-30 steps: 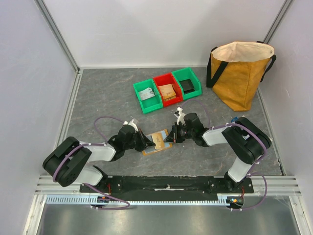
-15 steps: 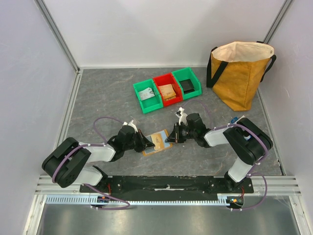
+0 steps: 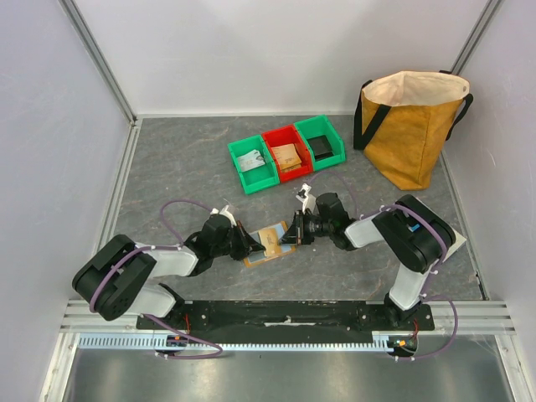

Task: Take the credit cards out of the card holder
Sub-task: Remove the credit card from the card holder.

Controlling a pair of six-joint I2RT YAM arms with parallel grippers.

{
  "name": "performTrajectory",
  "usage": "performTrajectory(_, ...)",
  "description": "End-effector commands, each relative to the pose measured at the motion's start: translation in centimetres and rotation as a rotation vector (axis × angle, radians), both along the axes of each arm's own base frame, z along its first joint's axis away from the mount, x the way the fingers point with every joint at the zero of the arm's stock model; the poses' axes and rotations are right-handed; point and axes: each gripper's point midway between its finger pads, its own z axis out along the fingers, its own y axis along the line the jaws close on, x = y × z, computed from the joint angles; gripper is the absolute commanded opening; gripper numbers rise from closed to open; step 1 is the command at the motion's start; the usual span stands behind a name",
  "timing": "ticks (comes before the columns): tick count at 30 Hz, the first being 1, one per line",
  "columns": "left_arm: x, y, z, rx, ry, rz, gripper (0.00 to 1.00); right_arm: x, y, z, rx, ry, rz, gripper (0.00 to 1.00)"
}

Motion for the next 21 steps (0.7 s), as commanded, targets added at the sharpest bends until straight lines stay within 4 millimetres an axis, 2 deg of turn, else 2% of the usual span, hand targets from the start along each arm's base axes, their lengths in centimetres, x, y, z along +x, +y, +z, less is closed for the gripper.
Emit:
performTrajectory(1, 0.2, -0.2, 0.2, -0.011, 0.011, 0.009, 0.04, -0.6, -0.3, -1.7, -0.019, 0.053, -0.001, 0.08)
performTrajectory(7, 0.2, 0.3, 0.2, -0.015, 0.012, 0.045, 0.16, -1.1, -2.3, -4.6, -0.161, 0.089, -0.040, 0.06)
performTrajectory(12, 0.5, 0.2, 0.3, -0.031, 0.013, 0.064, 0.22, -1.2, -2.9, -5.1, -0.204, 0.091, -0.041, 0.05)
performTrajectory(17, 0.9, 0.2, 0.5, -0.045, 0.003, 0.069, 0.22, -1.3, -2.9, -5.2, -0.206, 0.090, -0.035, 0.05)
performTrajectory(21, 0.8, 0.1, 0.7, -0.060, -0.006, 0.061, 0.12, -1.2, -3.0, -5.2, -0.212, 0.090, -0.038, 0.05)
